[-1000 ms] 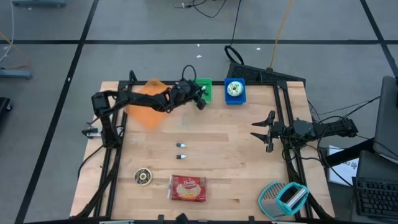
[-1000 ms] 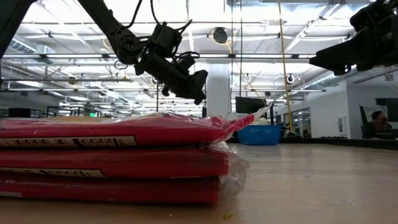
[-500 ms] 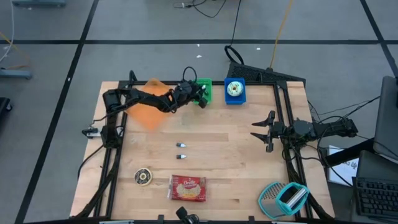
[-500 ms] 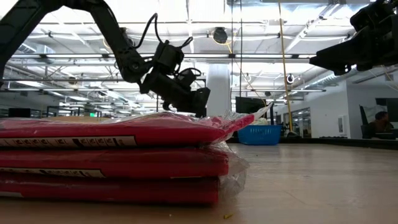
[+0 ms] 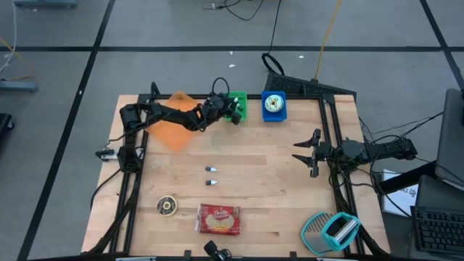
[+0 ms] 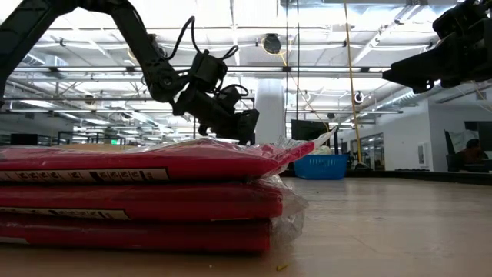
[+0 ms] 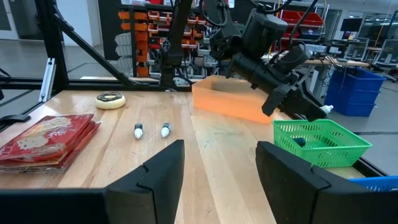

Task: Pick & Place Food Item
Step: Put the black food coloring bottle into the green bin

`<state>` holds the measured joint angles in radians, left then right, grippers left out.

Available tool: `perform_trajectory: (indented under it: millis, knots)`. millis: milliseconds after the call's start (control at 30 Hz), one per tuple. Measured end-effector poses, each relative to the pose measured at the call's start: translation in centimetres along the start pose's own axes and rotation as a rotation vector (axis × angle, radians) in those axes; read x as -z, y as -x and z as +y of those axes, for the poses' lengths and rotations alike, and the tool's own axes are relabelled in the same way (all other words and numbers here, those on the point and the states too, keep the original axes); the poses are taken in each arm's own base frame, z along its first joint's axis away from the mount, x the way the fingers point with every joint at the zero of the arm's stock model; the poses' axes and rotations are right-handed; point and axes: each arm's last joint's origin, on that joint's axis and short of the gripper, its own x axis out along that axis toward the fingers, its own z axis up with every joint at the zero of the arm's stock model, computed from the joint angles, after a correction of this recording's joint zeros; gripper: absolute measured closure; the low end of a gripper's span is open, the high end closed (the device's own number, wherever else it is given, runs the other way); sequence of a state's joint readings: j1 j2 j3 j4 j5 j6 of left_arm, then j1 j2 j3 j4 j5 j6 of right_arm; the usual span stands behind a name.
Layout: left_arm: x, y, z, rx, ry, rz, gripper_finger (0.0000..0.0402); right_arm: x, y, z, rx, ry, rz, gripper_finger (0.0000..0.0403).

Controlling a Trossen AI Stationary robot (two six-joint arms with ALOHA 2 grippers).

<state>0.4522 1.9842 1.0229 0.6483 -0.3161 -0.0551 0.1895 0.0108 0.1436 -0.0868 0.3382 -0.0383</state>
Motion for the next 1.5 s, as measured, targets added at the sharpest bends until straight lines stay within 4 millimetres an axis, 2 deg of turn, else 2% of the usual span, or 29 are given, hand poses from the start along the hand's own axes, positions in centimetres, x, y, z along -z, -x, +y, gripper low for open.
perform_trajectory:
  millis: [1500]
  knots:
    - [0.28, -0.1, 0.38, -0.01, 0.003, 0.03, 0.0313, 0.0, 0.0, 0.0, -0.001, 0.0, 0.0, 0.0216]
